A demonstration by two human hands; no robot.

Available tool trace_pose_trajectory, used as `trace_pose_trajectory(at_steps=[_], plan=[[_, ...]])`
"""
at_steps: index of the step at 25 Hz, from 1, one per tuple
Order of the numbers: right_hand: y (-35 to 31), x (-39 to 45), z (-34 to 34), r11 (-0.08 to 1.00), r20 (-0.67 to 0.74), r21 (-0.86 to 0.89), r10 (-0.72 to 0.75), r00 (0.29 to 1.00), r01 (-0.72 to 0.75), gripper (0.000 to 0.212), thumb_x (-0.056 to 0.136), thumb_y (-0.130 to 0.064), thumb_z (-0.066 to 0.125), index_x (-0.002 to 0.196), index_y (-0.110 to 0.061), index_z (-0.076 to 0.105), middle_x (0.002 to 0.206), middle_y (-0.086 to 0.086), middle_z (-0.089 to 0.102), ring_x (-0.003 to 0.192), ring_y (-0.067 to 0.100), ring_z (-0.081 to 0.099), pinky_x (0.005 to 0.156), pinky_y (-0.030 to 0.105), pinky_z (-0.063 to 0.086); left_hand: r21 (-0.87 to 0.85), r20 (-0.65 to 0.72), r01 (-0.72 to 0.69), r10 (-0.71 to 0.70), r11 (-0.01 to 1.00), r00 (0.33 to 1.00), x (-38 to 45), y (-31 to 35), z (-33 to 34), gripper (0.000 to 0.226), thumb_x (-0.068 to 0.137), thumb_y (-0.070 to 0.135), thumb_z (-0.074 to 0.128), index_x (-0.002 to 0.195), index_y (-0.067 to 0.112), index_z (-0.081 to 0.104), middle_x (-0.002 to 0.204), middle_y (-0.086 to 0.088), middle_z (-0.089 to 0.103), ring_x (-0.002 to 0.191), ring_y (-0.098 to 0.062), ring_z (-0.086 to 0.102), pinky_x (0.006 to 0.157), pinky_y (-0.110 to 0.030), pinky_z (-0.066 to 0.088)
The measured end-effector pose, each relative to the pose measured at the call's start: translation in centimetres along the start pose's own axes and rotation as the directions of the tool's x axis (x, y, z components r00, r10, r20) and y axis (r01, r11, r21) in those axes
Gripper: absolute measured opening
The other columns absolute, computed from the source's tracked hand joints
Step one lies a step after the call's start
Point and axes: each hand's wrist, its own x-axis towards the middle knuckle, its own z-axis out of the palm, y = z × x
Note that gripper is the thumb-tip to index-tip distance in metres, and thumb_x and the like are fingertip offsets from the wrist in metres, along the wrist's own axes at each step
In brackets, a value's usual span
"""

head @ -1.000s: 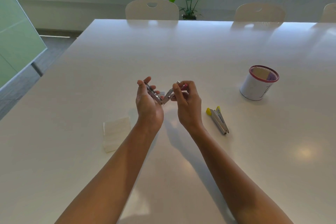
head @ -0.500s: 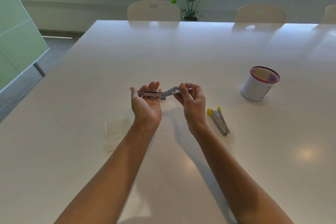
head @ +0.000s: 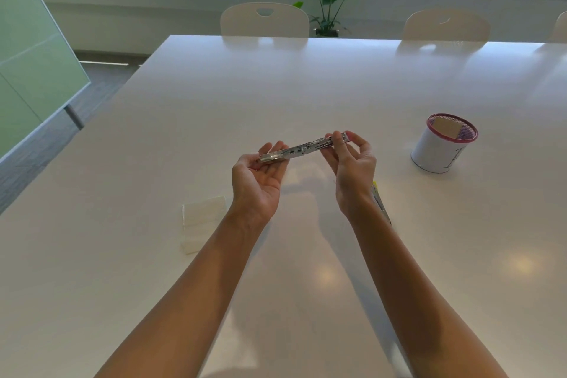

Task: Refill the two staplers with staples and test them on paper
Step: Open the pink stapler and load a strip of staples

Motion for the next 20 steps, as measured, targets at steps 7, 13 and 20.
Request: trace_pose_trajectory(at_steps=[7,13,20], plan=[[-2.3,1.7,-1.2,0.993,0.031,-0.118,0.005,0.999,-0.001,0.02,0.092,-0.013,0.069,0.109,-0.008,0.06,0.093,0.011,0.076,0.085,0.023,0.076,0.072,0.025,0.059,0.45,0.07,0.122,-0.171,0.885,0.983,-0.3,0.0,-0.6,0.03,0.096,0.008,0.05,0.088,0.0,0.078,0.103,-0.02,0.076,0.087,-0.029,0.076,0.073,-0.037,0.063],[-2.5,1.0,-0.7,0.926,0.218,-0.361,0.196,0.956,-0.108,0.022,0.09,-0.015,0.071,0.108,-0.004,0.066,0.096,0.012,0.073,0.077,0.02,0.074,0.068,0.023,0.059,0.576,0.098,0.166,-0.269,0.8,0.958,-0.5,-1.1,-0.6,0.024,0.1,0.012,0.054,0.102,-0.004,0.071,0.098,-0.021,0.076,0.078,-0.029,0.076,0.07,-0.033,0.062],[-1.7,0.3,-0.1,0.829,0.382,-0.559,0.262,0.886,-0.004,0.029,0.088,-0.024,0.074,0.11,-0.007,0.067,0.085,0.01,0.075,0.072,0.02,0.072,0.067,0.026,0.057,0.471,0.095,0.135,-0.202,0.872,0.975,-0.8,-2.9,-1.0,0.031,0.097,0.03,0.06,0.098,0.003,0.075,0.09,-0.015,0.074,0.076,-0.022,0.074,0.064,-0.032,0.061]])
